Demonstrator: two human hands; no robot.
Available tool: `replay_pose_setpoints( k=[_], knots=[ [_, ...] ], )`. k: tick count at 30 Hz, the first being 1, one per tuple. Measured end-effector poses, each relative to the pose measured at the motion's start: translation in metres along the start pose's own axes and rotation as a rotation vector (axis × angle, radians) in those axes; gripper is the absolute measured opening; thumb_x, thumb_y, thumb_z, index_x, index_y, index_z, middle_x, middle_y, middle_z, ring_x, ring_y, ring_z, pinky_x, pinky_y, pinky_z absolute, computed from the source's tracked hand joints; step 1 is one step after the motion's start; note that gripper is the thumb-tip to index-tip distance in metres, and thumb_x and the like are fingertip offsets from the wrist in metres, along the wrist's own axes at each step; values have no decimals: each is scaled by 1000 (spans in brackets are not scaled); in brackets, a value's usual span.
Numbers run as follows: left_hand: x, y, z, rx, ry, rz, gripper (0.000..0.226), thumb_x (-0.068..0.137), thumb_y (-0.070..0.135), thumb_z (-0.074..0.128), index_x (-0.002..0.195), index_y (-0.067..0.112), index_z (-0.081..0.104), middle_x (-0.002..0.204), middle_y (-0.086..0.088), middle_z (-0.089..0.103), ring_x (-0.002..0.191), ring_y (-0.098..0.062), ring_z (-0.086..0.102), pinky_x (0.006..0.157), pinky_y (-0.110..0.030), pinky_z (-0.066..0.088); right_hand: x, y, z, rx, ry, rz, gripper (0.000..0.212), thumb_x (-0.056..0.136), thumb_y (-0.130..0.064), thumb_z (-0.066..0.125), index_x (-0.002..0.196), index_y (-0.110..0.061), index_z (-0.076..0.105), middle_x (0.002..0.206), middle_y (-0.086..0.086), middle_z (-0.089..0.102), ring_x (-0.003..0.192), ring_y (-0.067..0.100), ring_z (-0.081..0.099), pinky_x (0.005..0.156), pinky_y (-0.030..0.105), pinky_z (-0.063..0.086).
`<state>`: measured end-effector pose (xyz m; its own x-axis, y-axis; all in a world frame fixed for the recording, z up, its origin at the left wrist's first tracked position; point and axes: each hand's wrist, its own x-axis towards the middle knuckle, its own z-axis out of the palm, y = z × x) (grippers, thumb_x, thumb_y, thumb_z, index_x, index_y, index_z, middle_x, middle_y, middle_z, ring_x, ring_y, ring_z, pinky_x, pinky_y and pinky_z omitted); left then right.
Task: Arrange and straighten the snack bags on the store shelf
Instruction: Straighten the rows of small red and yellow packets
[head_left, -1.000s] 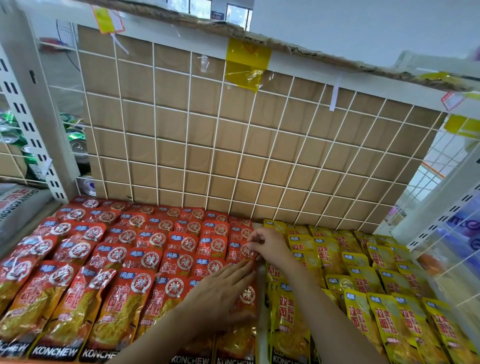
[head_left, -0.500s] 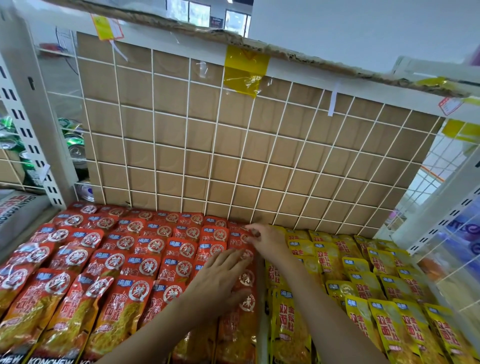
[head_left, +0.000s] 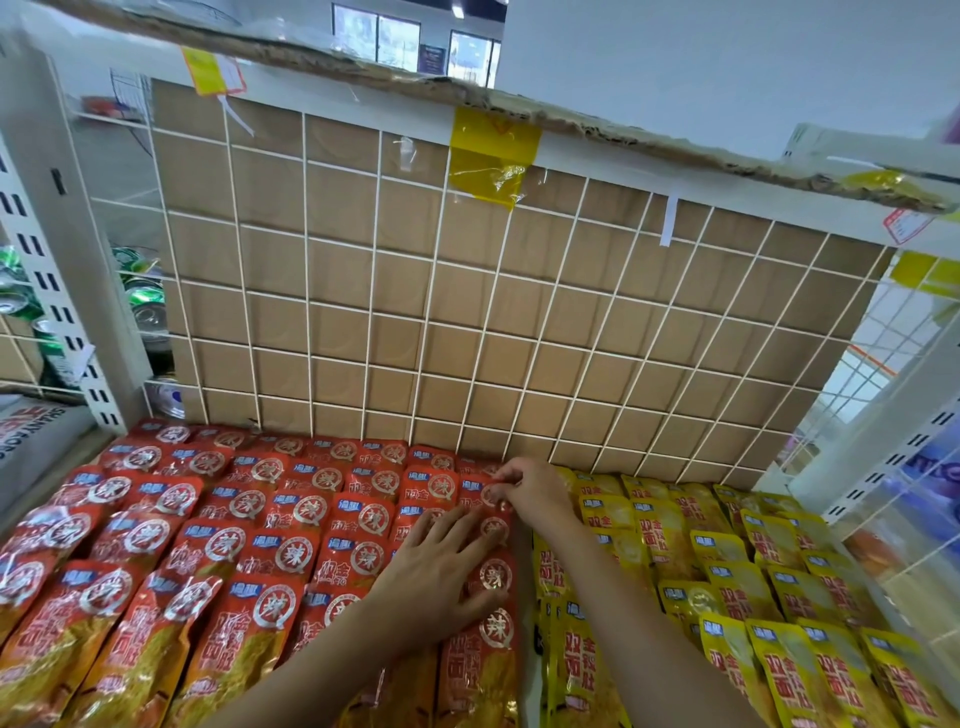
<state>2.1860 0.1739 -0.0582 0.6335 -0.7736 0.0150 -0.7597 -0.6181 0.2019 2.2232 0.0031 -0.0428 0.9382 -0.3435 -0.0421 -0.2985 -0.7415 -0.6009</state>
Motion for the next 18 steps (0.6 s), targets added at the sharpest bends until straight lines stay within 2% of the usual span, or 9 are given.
replay_pose_setpoints(
  k=[4,5,6,7,8,9,12,15,18],
  knots=[
    [1,1,-1,-3,32,25,85,77,71,3,148,27,15,154,6,18,143,-13,7,114,-39,-5,0,0,1,8,2,12,18,80,-24,69,96,-15,68,107,1,66,99,16,58,77,22,39],
    [0,1,-2,-5,53,34,82,80,71,4,146,26,24,149,6,29,141,-13,18,116,-43,5,0,1,1,6,3,11,18,80,-24,69,97,-16,67,108,1,65,99,16,58,77,22,40],
    [0,0,-2,14,75,41,77,84,69,6,140,26,37,141,9,41,134,-13,33,113,-46,23,0,2,1,4,9,5,18,81,-24,69,97,-16,67,108,1,65,99,17,58,79,24,42],
    [-1,-1,0,15,69,15,70,88,67,9,131,28,49,129,13,53,123,-9,47,104,-44,40,-1,3,2,1,18,-2,17,81,-24,68,96,-17,66,107,1,65,99,16,58,80,25,44],
    [-1,-2,2,3,70,12,64,90,65,12,121,31,57,118,17,58,112,-4,55,94,-38,50,-2,3,2,-9,38,-17,16,82,-25,67,95,-18,64,104,0,65,98,16,59,80,26,44],
    [-2,-2,3,-8,76,14,62,91,65,14,116,33,60,112,19,60,105,-2,58,89,-33,52,-4,4,1,-32,67,-36,15,82,-27,67,94,-19,63,101,-2,64,96,16,59,79,26,44],
    [-1,-4,8,-16,119,32,61,91,64,14,115,33,61,111,20,60,104,0,57,89,-31,49,-8,6,-5,-111,111,-99,18,83,-36,65,90,-20,64,97,-3,63,94,16,58,76,26,42],
    [-1,-5,9,-1,131,32,61,91,64,15,117,32,60,113,19,60,105,-1,56,90,-32,50,-9,9,-13,-147,-87,-94,30,80,-44,65,93,-17,67,101,-1,65,92,15,57,76,27,42],
    [-2,-4,8,-6,100,33,61,91,64,16,119,31,58,113,17,60,105,-3,58,91,-33,46,-12,10,-15,-185,-249,-81,25,79,-43,68,89,-20,67,102,-3,65,90,12,55,76,28,44]
  ],
)
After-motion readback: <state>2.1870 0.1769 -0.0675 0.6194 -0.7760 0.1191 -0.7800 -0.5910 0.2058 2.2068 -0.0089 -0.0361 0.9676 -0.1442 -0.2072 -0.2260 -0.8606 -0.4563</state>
